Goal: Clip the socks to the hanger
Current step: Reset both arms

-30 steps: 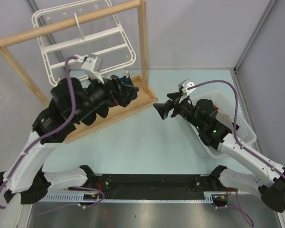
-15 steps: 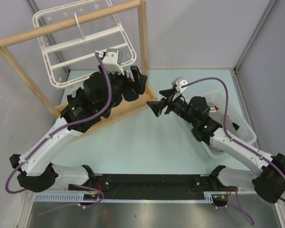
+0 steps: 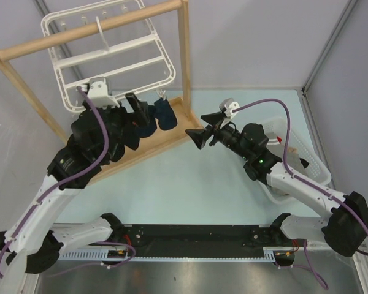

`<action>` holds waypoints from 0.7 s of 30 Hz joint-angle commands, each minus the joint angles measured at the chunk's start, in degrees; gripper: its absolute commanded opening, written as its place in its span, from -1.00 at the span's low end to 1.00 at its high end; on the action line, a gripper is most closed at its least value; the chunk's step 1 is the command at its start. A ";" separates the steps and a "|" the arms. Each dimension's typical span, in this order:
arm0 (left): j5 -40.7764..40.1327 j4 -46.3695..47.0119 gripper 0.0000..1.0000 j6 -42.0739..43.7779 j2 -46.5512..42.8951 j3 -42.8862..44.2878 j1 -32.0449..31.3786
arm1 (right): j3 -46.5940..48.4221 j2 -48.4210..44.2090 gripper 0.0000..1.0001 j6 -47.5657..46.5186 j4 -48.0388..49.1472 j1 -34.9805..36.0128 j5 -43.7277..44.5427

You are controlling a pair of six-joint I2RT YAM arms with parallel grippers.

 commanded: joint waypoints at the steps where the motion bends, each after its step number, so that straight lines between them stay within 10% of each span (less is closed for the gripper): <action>1: -1.87 -1.63 1.00 0.13 -3.22 -1.48 3.45 | 1.84 0.42 0.74 0.73 4.13 0.36 -0.66; 21: 19.06 -8.58 1.00 2.59 -19.21 2.48 4.16 | 1.83 -27.43 0.82 -3.05 -33.30 -10.53 23.23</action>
